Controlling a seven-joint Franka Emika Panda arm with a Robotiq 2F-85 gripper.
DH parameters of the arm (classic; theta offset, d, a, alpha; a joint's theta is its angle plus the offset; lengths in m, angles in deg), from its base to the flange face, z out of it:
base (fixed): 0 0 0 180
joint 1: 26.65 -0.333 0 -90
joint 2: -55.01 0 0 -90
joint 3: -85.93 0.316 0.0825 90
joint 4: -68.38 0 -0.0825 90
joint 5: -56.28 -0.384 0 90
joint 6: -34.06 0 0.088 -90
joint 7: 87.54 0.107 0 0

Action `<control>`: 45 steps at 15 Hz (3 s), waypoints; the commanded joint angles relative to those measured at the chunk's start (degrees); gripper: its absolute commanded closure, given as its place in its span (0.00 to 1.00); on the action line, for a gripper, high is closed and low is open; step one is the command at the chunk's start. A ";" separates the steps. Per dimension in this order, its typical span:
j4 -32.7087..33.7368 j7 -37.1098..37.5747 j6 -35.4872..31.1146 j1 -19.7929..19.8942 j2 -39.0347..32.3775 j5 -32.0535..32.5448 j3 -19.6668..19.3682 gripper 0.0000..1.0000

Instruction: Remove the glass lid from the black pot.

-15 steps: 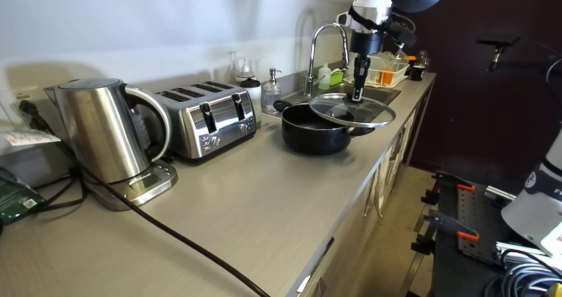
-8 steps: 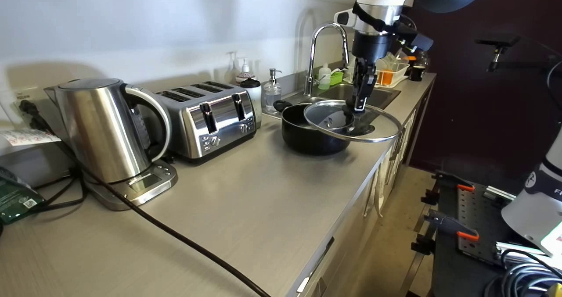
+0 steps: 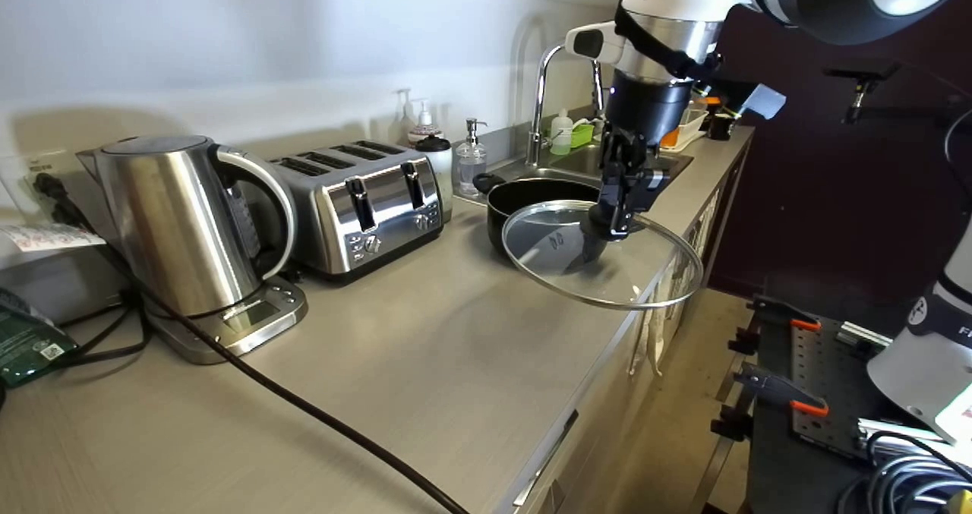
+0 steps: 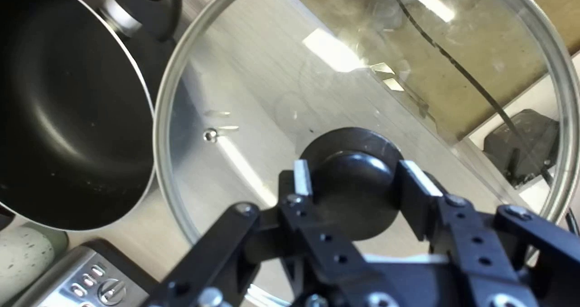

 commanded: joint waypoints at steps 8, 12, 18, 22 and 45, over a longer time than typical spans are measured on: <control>13.65 23.98 -4.12 0.79 -20.45 10.73 4.39 0.76; 21.29 31.61 -2.98 -1.29 -28.83 14.33 0.96 0.76; 31.97 37.34 -1.70 -5.38 -38.05 13.32 -4.74 0.76; 37.91 41.18 -0.81 -7.74 -42.50 12.81 -8.30 0.76; 46.97 45.82 5.90 -8.48 -48.63 10.38 -12.30 0.00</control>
